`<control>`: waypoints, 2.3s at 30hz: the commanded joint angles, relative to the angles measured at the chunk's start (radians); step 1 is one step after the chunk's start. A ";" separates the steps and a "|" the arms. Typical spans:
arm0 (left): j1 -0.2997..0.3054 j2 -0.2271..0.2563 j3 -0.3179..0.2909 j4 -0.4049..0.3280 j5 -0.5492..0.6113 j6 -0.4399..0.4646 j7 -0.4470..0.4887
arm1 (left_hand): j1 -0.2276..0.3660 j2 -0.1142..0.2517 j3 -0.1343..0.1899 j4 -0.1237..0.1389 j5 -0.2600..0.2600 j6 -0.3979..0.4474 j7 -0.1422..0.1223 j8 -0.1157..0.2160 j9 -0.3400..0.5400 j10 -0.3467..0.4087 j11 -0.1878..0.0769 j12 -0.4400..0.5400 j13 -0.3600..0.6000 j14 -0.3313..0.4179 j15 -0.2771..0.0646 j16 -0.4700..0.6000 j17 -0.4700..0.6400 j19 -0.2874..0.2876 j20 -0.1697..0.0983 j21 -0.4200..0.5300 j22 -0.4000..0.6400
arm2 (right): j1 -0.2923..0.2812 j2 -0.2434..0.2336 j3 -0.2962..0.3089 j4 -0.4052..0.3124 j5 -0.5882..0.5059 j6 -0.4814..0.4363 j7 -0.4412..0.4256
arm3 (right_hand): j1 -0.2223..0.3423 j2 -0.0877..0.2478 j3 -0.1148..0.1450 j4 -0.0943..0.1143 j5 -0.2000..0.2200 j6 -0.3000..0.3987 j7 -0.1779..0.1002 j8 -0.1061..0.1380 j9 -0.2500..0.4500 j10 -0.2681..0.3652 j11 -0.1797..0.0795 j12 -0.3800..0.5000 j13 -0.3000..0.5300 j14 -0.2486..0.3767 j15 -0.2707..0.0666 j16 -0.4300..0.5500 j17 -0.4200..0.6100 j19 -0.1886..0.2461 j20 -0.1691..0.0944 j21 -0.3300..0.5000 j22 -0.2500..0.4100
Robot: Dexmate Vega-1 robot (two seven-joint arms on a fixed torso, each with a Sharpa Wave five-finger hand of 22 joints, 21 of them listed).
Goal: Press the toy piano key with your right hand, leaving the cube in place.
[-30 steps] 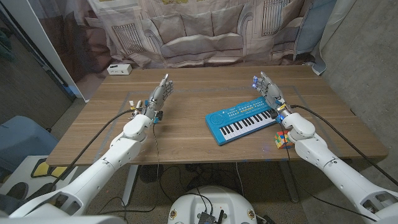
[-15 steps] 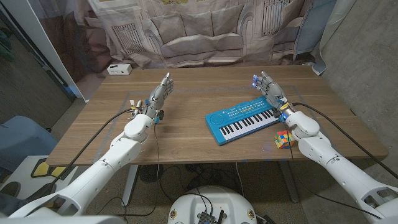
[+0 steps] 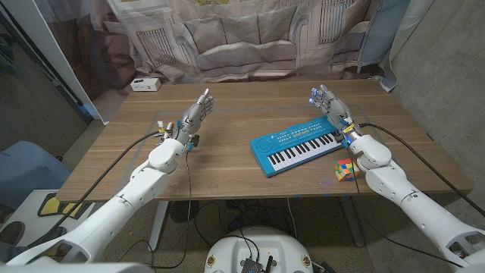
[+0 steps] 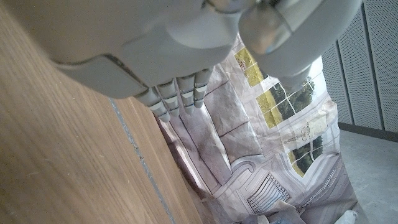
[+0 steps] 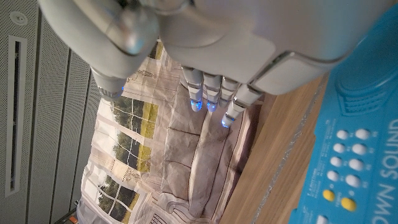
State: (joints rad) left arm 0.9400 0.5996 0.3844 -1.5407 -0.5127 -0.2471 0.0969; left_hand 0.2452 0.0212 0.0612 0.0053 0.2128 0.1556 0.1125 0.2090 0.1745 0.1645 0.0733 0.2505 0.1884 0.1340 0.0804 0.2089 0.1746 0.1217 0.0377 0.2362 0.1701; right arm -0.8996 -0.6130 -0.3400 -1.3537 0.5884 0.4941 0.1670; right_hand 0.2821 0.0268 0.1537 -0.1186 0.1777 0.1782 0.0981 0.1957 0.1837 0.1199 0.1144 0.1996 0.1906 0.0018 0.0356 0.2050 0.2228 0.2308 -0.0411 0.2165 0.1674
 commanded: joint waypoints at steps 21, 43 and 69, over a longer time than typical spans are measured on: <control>-0.025 -0.035 0.020 0.037 0.013 -0.050 -0.030 | 0.016 0.007 0.001 -0.010 -0.002 0.014 0.003 -0.007 0.004 0.013 -0.003 -0.007 0.004 0.015 -0.001 -0.009 0.003 0.010 0.006 -0.009 0.005 | -0.241 -0.123 0.131 -0.220 -0.047 0.014 -0.163 | 0.012 0.002 0.000 -0.007 0.006 0.034 -0.002 0.009 0.007 0.051 0.002 0.016 0.004 0.047 0.002 0.017 -0.005 0.062 -0.003 0.007 0.003; -0.019 -0.030 0.020 0.028 0.013 -0.038 -0.025 | 0.019 0.011 0.001 -0.013 -0.004 0.021 0.004 -0.009 0.004 0.016 -0.006 -0.012 0.004 0.018 0.000 -0.012 0.004 0.011 0.009 -0.016 0.006 | -0.339 -0.143 0.193 -0.284 -0.056 0.015 -0.200 | 0.012 0.004 -0.001 -0.007 0.006 0.034 0.004 0.007 0.008 0.053 0.006 0.014 0.004 0.049 0.010 0.015 -0.006 0.071 0.003 0.004 0.003; -0.029 -0.034 0.027 0.022 0.023 -0.025 -0.016 | 0.020 0.014 0.001 -0.015 -0.005 0.029 0.004 -0.011 0.004 0.022 -0.002 -0.015 0.005 0.021 0.000 -0.015 0.004 0.011 0.012 -0.023 0.006 | -0.453 -0.150 0.279 -0.346 -0.074 0.016 -0.235 | 0.010 0.005 -0.002 -0.006 0.006 0.037 0.004 0.007 0.008 0.053 0.007 0.011 0.004 0.048 0.012 0.013 -0.007 0.071 0.008 -0.003 0.003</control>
State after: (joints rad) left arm 0.9191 0.5687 0.4059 -1.5173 -0.4947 -0.2812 0.0788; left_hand 0.2556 0.0317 0.0611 -0.0028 0.2129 0.1770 0.1160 0.1995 0.1743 0.1809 0.0681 0.2352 0.1882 0.1448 0.0766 0.1960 0.1745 0.1269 0.0430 0.2131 0.1747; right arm -1.3081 -0.7626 -0.0947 -1.6776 0.5214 0.5085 -0.0548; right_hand 0.2860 0.0306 0.1501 -0.1220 0.1777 0.2090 0.0999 0.1999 0.1885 0.1698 0.1180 0.2079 0.1931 0.0447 0.0429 0.2184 0.2138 0.2933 -0.0357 0.2165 0.1677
